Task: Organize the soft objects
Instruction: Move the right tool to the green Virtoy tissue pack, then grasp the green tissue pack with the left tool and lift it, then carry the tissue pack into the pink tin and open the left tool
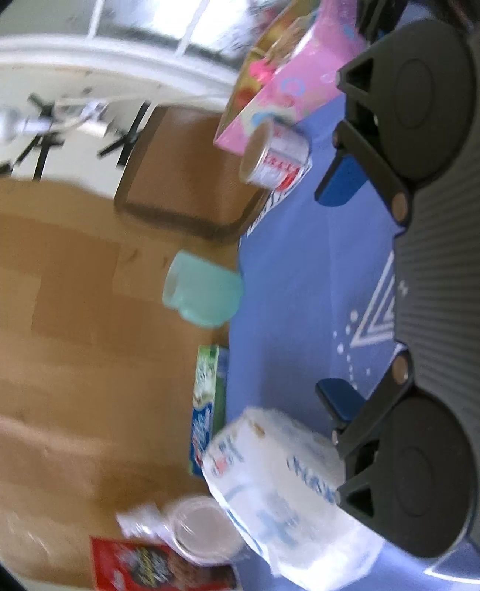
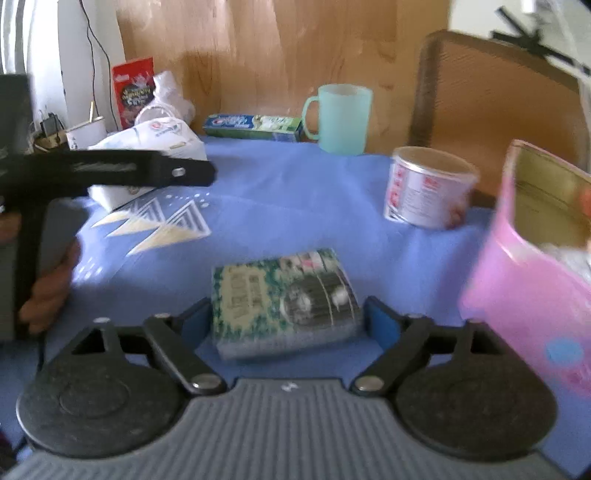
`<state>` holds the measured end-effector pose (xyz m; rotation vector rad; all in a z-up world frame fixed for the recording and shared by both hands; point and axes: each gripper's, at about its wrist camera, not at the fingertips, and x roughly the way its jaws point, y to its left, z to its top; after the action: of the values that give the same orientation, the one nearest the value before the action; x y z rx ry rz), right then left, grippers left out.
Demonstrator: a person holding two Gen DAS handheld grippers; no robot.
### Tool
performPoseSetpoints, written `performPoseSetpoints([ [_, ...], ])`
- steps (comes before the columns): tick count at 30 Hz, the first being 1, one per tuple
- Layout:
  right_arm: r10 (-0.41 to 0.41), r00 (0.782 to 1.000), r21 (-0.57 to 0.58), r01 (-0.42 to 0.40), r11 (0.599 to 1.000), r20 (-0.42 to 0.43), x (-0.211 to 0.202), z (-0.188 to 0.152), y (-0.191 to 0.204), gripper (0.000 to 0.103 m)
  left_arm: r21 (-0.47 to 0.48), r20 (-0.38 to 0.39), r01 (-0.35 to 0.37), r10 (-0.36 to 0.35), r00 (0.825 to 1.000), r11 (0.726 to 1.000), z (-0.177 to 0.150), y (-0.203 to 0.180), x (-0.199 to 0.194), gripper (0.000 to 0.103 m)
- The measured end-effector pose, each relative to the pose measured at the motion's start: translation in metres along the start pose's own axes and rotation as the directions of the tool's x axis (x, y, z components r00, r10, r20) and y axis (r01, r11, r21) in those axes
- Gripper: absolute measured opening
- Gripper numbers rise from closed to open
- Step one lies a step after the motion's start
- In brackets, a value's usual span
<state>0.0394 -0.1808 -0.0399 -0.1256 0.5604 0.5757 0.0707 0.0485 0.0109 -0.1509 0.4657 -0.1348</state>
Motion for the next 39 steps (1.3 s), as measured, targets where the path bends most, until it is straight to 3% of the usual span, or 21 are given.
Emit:
performPoseSetpoints([
  [2, -0.018, 1.0, 0.013, 0.018, 1.0, 0.015, -0.01, -0.011, 0.001, 0.097, 0.04, -0.004, 0.016, -0.016, 1.0, 0.999, -0.002, -0.01, -0.001, 0.103],
  [4, -0.026, 0.999, 0.019, 0.026, 0.999, 0.036, -0.015, -0.019, 0.004, 0.097, 0.029, -0.026, 0.077, -0.076, 0.997, 0.997, -0.004, -0.018, -0.002, 0.103],
  [6, -0.04, 0.997, -0.007, 0.04, 0.999, 0.061, -0.02, -0.023, 0.009, 0.097, 0.007, -0.064, 0.162, -0.161, 0.985, 0.987, -0.005, -0.03, -0.001, 0.103],
  [11, -0.014, 0.998, 0.004, 0.013, 1.0, 0.061, -0.013, -0.013, 0.01, 0.092, -0.016, -0.122, 0.243, -0.243, 0.962, 0.97, -0.008, -0.057, 0.002, 0.099],
  [14, -0.011, 0.999, 0.0, 0.011, 1.0, 0.038, -0.007, -0.013, 0.011, 0.078, 0.01, -0.199, 0.262, -0.254, 0.946, 0.965, -0.015, -0.072, 0.007, 0.072],
  [15, -0.017, 0.999, 0.0, 0.017, 1.0, 0.049, -0.006, -0.013, 0.01, 0.075, 0.006, -0.235, 0.273, -0.264, 0.935, 0.962, -0.019, -0.075, 0.01, 0.054],
  [16, -0.023, 0.998, 0.003, 0.023, 1.0, 0.06, -0.005, -0.013, 0.01, 0.065, -0.006, -0.254, 0.287, -0.279, 0.926, 0.958, -0.022, -0.078, 0.013, 0.053],
  [17, -0.031, 0.997, 0.006, 0.03, 1.0, 0.069, -0.005, -0.013, 0.009, 0.056, 0.004, -0.247, 0.284, -0.274, 0.929, 0.959, -0.023, -0.082, 0.012, 0.052],
  [22, -0.071, 0.985, 0.022, 0.068, 0.997, 0.155, -0.027, -0.018, 0.002, 0.05, 0.026, -0.191, 0.357, -0.346, 0.919, 0.934, -0.004, -0.106, -0.007, 0.052],
  [29, -0.258, 0.907, 0.109, 0.235, 0.966, 0.334, -0.076, -0.009, -0.04, 0.049, 0.181, -0.105, 0.475, -0.463, 0.88, 0.861, 0.037, -0.188, -0.008, 0.058],
  [30, -0.291, 0.895, 0.121, 0.265, 0.957, 0.337, -0.079, -0.006, -0.049, 0.049, 0.191, -0.099, 0.488, -0.478, 0.873, 0.852, 0.04, -0.201, -0.004, 0.065],
  [31, -0.317, 0.887, 0.133, 0.288, 0.948, 0.336, -0.078, -0.002, -0.057, 0.05, 0.198, -0.098, 0.498, -0.488, 0.867, 0.844, 0.044, -0.213, 0.004, 0.078],
  [32, -0.343, 0.877, 0.148, 0.311, 0.939, 0.336, -0.078, 0.001, -0.067, 0.05, 0.201, -0.1, 0.49, -0.479, 0.872, 0.848, 0.046, -0.226, 0.011, 0.086],
  [33, -0.378, 0.864, 0.164, 0.342, 0.925, 0.332, -0.074, 0.004, -0.078, 0.052, 0.206, -0.097, 0.461, -0.451, 0.887, 0.863, 0.047, -0.234, 0.019, 0.095],
  [34, -0.412, 0.856, 0.169, 0.377, 0.911, 0.312, -0.068, 0.006, -0.088, 0.061, 0.214, -0.087, 0.414, -0.405, 0.91, 0.885, 0.046, -0.242, 0.029, 0.096],
  [36, -0.495, 0.833, 0.207, 0.454, 0.866, 0.245, -0.055, 0.006, -0.108, 0.062, 0.228, -0.081, 0.295, -0.283, 0.956, 0.928, 0.046, -0.249, 0.047, 0.095],
  [37, -0.504, 0.833, 0.243, 0.453, 0.858, 0.228, -0.055, 0.003, -0.115, 0.062, 0.218, -0.084, 0.247, -0.234, 0.969, 0.944, 0.045, -0.248, 0.052, 0.095],
  [39, -0.47, 0.847, 0.311, 0.389, 0.867, 0.25, -0.065, -0.008, -0.121, 0.062, 0.195, -0.077, 0.228, -0.217, 0.973, 0.954, 0.044, -0.24, 0.054, 0.096],
])
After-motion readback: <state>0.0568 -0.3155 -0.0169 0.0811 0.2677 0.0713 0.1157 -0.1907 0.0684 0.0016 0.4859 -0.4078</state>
